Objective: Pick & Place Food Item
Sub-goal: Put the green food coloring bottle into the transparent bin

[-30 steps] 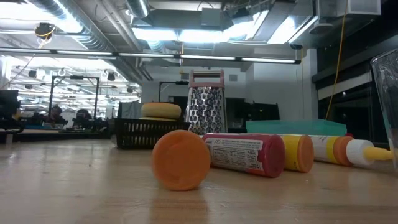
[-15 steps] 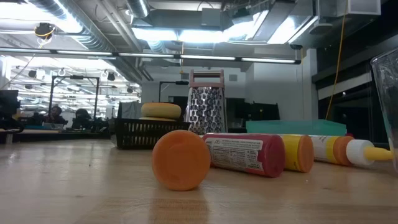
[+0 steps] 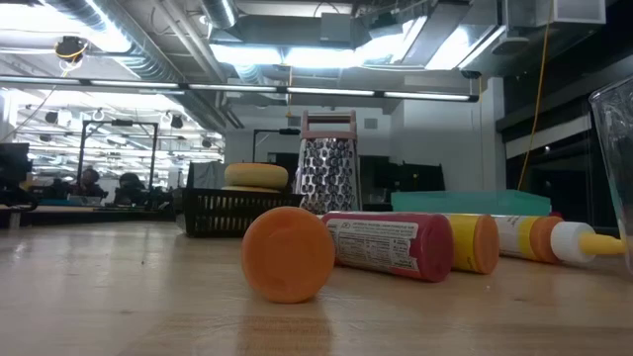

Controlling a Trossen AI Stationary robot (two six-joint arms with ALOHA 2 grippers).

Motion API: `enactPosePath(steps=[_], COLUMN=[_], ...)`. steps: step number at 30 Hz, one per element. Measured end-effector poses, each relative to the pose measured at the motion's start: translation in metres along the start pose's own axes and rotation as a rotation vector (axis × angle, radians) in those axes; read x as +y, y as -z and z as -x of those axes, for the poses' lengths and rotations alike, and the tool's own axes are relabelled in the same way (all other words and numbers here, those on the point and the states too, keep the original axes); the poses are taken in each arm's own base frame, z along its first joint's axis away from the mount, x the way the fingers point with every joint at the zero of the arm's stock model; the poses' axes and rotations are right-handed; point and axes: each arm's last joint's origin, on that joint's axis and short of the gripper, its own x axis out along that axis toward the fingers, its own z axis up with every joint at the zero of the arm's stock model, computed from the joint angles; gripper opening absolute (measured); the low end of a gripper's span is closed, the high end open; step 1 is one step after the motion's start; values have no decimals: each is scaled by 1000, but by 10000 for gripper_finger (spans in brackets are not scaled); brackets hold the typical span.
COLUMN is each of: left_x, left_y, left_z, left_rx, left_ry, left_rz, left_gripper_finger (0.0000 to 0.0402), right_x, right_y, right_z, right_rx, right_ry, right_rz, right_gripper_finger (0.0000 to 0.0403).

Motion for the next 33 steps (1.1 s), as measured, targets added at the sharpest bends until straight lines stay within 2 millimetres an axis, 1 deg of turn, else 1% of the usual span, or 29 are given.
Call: enactPosePath(steps=[4, 8, 17, 33], left_x=[0, 0, -1, -1], left_y=[0, 0, -1, -1], left_z=[0, 0, 0, 0], left_rx=[-1, -2, -6, -6], left_ry=[0, 2, 9, 9], left_rz=[0, 3, 0, -4], left_gripper_finger=[114, 114, 114, 114], right_x=[0, 0, 0, 1], right_y=[-1, -2, -2, -2], right_z=[0, 0, 0, 0], right_rx=[-12, -19, -22, -17], right_ry=[-1, -2, -3, -24], right_rz=[-2, -3, -10, -10], right_gripper_finger=[96, 84, 91, 83])
